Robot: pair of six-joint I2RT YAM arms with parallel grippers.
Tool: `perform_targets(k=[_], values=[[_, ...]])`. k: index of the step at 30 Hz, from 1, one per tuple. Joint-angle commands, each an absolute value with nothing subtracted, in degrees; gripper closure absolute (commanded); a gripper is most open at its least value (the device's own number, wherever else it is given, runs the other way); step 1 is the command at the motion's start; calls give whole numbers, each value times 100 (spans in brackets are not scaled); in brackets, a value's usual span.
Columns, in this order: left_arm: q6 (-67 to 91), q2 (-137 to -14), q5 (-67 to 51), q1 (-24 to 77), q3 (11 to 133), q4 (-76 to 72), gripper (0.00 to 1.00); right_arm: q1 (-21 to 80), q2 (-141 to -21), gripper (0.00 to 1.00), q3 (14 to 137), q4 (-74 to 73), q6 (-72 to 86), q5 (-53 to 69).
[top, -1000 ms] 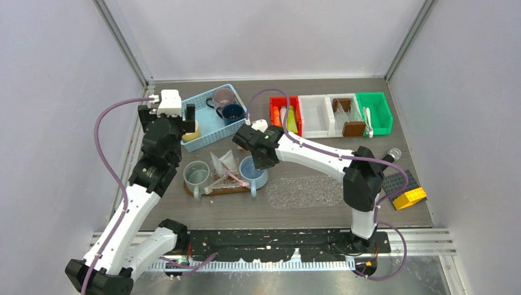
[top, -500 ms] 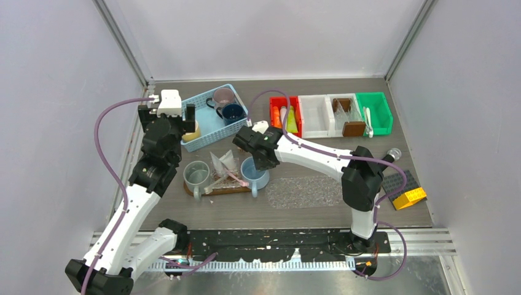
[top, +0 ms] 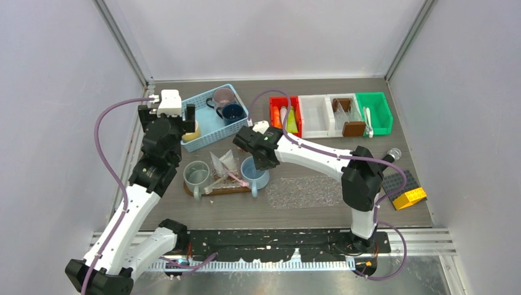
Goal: Prepare toiletry sets of a toothbrush and toothpaste on the tray
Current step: Place the cup on the tray.
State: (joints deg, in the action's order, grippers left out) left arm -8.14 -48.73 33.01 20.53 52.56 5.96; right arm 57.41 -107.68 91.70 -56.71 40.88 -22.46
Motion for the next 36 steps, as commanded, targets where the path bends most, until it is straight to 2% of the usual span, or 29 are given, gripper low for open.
perform_targets(k=[1, 10, 16, 21, 28, 36], values=[[-850, -4760, 3394, 2021, 5238, 229, 0, 5808, -10724, 84, 9233, -5154, 4342, -2206], [-861, -4755, 3385, 2021, 5230, 232, 0, 5826, -10776, 83, 9329, -5158, 4365, -2169], [-869, -4752, 3384, 2021, 5237, 237, 0, 5825, -10757, 76, 9315, -5257, 4400, -2246], [-872, -4748, 3384, 2021, 5230, 238, 0, 5827, -10566, 59, 9247, -5264, 4407, -2382], [-876, -4788, 3386, 2021, 5230, 240, 0, 5827, -10037, 48, 9184, -5278, 4373, -2671], [-805, -4996, 3304, 2021, 5344, 394, 0, 5726, -9114, 27, 8817, -5377, 4222, -3531]])
